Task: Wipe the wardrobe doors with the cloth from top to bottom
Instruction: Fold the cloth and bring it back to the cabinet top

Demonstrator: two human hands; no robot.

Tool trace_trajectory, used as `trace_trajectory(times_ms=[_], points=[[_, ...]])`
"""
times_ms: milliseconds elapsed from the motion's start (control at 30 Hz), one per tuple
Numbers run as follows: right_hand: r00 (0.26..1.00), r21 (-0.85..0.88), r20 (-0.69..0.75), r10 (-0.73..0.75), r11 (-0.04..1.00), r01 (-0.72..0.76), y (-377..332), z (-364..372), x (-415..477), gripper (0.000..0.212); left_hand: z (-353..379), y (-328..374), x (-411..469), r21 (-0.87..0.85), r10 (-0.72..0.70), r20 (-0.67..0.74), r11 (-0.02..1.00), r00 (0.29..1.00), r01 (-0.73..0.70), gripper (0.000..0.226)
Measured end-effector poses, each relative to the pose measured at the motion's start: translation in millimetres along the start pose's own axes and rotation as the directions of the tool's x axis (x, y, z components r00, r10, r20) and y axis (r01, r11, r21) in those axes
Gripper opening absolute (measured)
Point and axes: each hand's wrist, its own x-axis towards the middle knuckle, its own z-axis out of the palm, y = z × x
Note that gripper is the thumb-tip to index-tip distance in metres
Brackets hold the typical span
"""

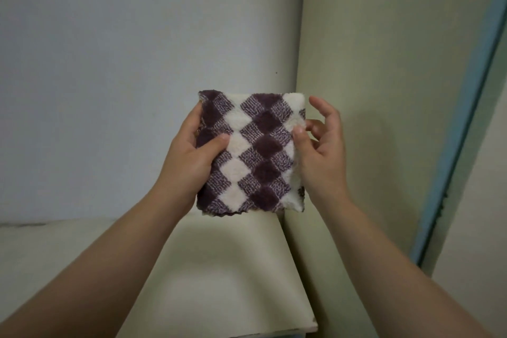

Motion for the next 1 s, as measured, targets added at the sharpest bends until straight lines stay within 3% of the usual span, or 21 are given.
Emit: trace_trajectory(times_ms=[400,833,1000], points=[[0.996,-0.021,0.009,0.086,0.996,-0.086,93.1,50.5,21.5,0.046,-31.0,-69.6,48.9,0.099,-0.073,-0.043,0.992,0.996,0.077,0.058],[0.907,-0.237,0.057,0.418,0.888,-0.394,224.1,90.5,-45.4,0.041,-83.7,-207.0,45.0,0.172,-0.379,-0.043,0.908,0.924,0.381,0.048],[0.838,-0.356,0.081,0.539,0.801,-0.481,267.9,101.0,-82.5,0.039,-105.3,-266.6,27.7,0.216,-0.527,-0.059,0.822,0.847,0.527,0.056]])
